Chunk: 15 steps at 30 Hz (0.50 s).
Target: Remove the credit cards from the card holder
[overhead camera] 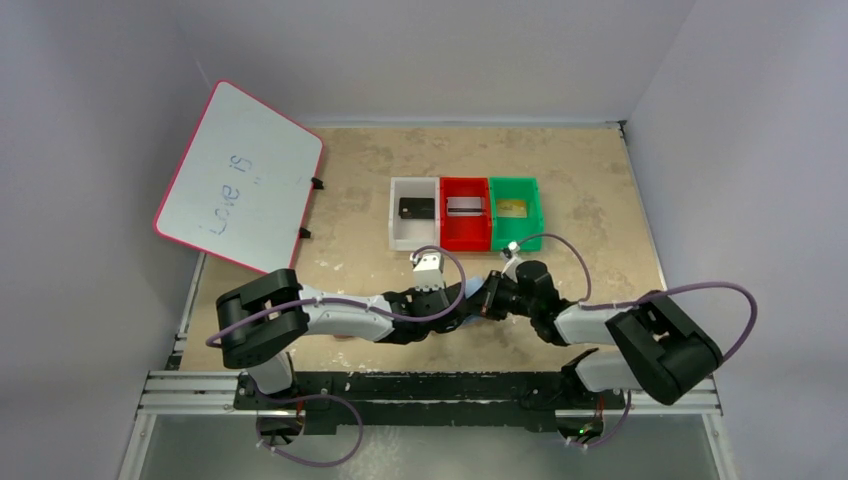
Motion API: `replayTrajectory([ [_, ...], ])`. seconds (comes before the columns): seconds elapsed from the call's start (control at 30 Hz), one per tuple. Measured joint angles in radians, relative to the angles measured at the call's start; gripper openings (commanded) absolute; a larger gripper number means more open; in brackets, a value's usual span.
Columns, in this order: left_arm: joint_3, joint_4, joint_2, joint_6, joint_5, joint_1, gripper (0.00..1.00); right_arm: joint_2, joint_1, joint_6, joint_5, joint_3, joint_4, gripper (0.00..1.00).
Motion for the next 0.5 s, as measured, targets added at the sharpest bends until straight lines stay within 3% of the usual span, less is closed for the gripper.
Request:
replayTrajectory([
  [0.13,-0.006,-0.019,-0.012,-0.003,-0.019,0.000,0.12,-0.112,0.004,-0.002,0.071,0.000,-0.106,0.00],
  [0.27,-0.019,-0.084,-0.051,-0.018,-0.053,0.000,0.30,-0.282,0.003,-0.002,0.173,0.000,-0.237,0.00],
  [0.5,-0.019,-0.137,-0.103,-0.024,-0.091,0.000,0.40,-0.425,0.003,-0.003,0.227,0.000,-0.341,0.00],
])
